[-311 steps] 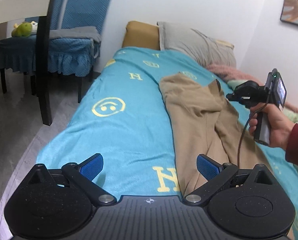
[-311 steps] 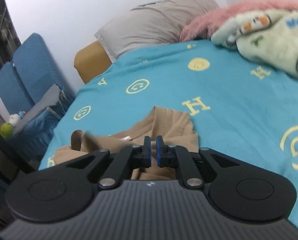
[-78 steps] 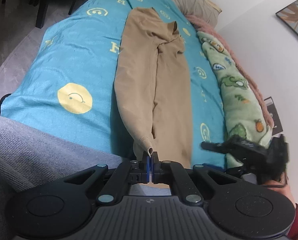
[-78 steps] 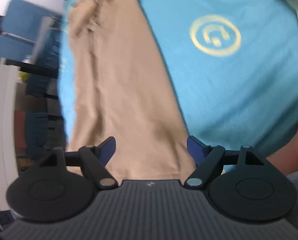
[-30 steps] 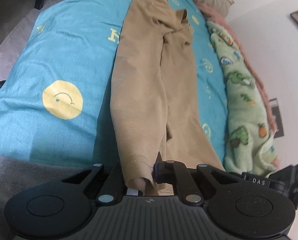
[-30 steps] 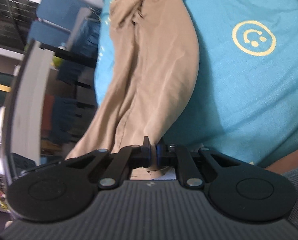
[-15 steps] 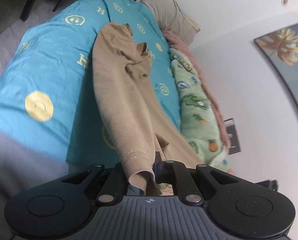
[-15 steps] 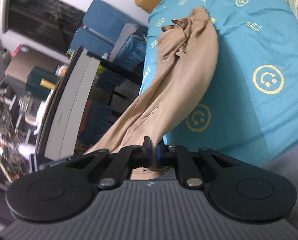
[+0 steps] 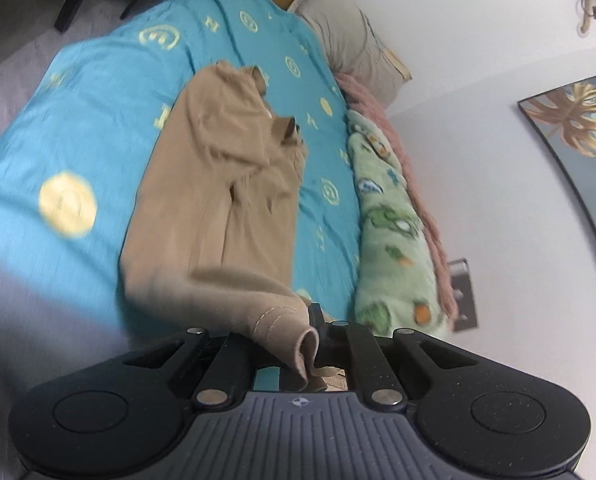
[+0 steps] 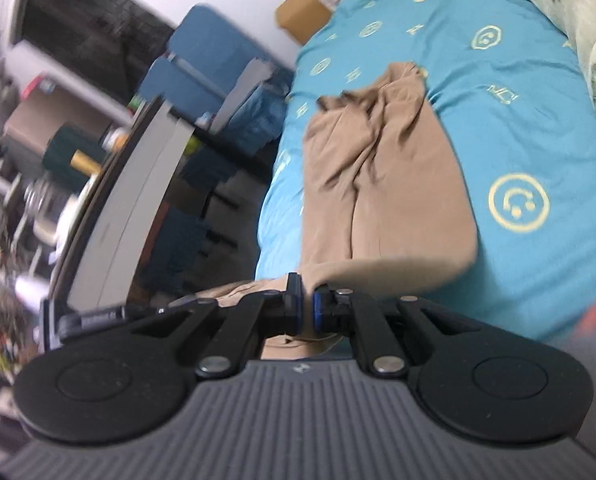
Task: Fold clothes
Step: 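Lift the hem with both grippers and fold it toward the collar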
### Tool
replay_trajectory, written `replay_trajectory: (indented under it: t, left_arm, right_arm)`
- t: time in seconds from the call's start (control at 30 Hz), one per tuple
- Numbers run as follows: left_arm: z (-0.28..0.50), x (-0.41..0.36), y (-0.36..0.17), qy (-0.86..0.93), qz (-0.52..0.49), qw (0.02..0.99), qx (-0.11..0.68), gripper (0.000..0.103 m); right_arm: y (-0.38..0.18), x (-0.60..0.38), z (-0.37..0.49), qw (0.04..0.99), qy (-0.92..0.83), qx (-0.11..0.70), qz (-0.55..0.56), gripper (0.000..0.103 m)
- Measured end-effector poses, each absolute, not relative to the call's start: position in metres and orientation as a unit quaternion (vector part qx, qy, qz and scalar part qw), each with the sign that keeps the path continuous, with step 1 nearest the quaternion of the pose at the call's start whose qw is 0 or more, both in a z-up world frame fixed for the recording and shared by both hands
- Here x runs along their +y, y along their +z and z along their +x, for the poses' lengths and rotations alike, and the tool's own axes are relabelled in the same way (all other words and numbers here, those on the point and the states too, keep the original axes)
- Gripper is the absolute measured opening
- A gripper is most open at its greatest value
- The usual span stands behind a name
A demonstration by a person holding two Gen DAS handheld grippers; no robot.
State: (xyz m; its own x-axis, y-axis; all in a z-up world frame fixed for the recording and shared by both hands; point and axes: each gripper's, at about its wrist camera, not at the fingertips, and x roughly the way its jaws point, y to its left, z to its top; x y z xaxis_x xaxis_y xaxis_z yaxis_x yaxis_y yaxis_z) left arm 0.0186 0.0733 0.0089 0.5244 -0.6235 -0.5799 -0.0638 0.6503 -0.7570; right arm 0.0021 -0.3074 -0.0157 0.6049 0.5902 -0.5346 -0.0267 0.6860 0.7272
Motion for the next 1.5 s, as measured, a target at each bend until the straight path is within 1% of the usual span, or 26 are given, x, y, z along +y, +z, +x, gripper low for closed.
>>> replay_trajectory:
  t: [0.1, 0.3, 0.4, 0.5, 0.57, 0.6, 0.7, 0.77, 0.87, 0.97, 1.03, 1.1, 1.13, 1.17, 1.2, 1.23, 1.27, 1.3, 1.33, 1.4, 1.5]
  left_arm:
    - [0.062, 0.064, 0.01, -0.164, -0.353, 0.807, 0.444, 0.009]
    - [0.15, 0.041, 0.008, -0.134, -0.286, 0.848, 0.426, 0.009]
    - [0.186, 0.033, -0.001, -0.126, -0.251, 0.865, 0.415, 0.01]
    - [0.21, 0.031, -0.022, -0.133, -0.234, 0.878, 0.395, 0.013]
    - [0.225, 0.029, -0.044, -0.126, -0.221, 0.879, 0.404, 0.013]
    - [0.232, 0.027, -0.056, -0.118, -0.211, 0.88, 0.409, 0.015]
    - [0.252, 0.016, -0.086, -0.096, -0.152, 0.89, 0.418, 0.019]
    - [0.264, 0.01, -0.106, -0.083, -0.118, 0.893, 0.425, 0.019]
    - [0.272, 0.01, -0.127, -0.085, -0.116, 0.886, 0.441, 0.019]
    - [0.269, 0.006, -0.13, -0.091, -0.09, 0.892, 0.433, 0.021]
    - [0.264, 0.005, -0.125, -0.092, -0.084, 0.896, 0.427, 0.025]
    - [0.255, 0.003, -0.116, -0.094, -0.078, 0.901, 0.417, 0.037]
    - [0.25, 0.002, -0.11, -0.095, -0.073, 0.904, 0.41, 0.039]
    - [0.243, 0.0, -0.104, -0.096, -0.065, 0.908, 0.402, 0.045]
    - [0.236, -0.002, -0.098, -0.097, -0.056, 0.912, 0.395, 0.05]
    - [0.23, -0.003, -0.092, -0.098, -0.048, 0.915, 0.387, 0.052]
    - [0.222, -0.005, -0.086, -0.099, -0.041, 0.919, 0.38, 0.056]
    - [0.213, -0.007, -0.079, -0.099, -0.036, 0.922, 0.372, 0.062]
    - [0.205, -0.007, -0.073, -0.096, -0.034, 0.926, 0.363, 0.065]
    - [0.189, -0.008, -0.059, -0.094, -0.031, 0.933, 0.345, 0.081]
    - [0.164, -0.009, -0.04, -0.095, -0.027, 0.942, 0.32, 0.082]
  right_arm:
    - [-0.023, -0.31, 0.043, 0.826, 0.164, 0.395, 0.367, 0.009]
    - [-0.03, -0.29, 0.126, 0.86, 0.121, 0.389, 0.307, 0.009]
    - [-0.042, -0.281, 0.163, 0.871, 0.108, 0.385, 0.284, 0.009]
    - [-0.065, -0.273, 0.195, 0.882, 0.097, 0.386, 0.251, 0.009]
    - [-0.082, -0.266, 0.212, 0.887, 0.089, 0.397, 0.217, 0.009]
    - [-0.091, -0.262, 0.219, 0.891, 0.085, 0.399, 0.197, 0.009]
    - [-0.118, -0.246, 0.234, 0.904, 0.061, 0.407, 0.116, 0.009]
    - [-0.137, -0.239, 0.241, 0.905, 0.053, 0.415, 0.074, 0.01]
    - [-0.158, -0.235, 0.25, 0.898, 0.047, 0.433, 0.058, 0.011]
    - [-0.158, -0.233, 0.251, 0.899, 0.042, 0.433, 0.059, 0.011]
    - [-0.154, -0.232, 0.251, 0.897, 0.038, 0.436, 0.059, 0.012]
    - [-0.148, -0.232, 0.245, 0.899, 0.035, 0.433, 0.062, 0.013]
    - [-0.144, -0.232, 0.242, 0.9, 0.035, 0.43, 0.061, 0.014]
    - [-0.138, -0.231, 0.236, 0.904, 0.034, 0.421, 0.058, 0.02]
    - [-0.132, -0.23, 0.23, 0.908, 0.032, 0.413, 0.054, 0.037]
    - [-0.125, -0.23, 0.223, 0.912, 0.031, 0.405, 0.05, 0.048]
    - [-0.119, -0.229, 0.217, 0.916, 0.03, 0.396, 0.048, 0.068]
    - [-0.111, -0.23, 0.21, 0.92, 0.032, 0.386, 0.053, 0.08]
    - [-0.104, -0.231, 0.203, 0.922, 0.034, 0.38, 0.061, 0.084]
    - [-0.088, -0.234, 0.19, 0.926, 0.038, 0.368, 0.076, 0.085]
    - [-0.066, -0.236, 0.163, 0.935, 0.045, 0.343, 0.084, 0.085]
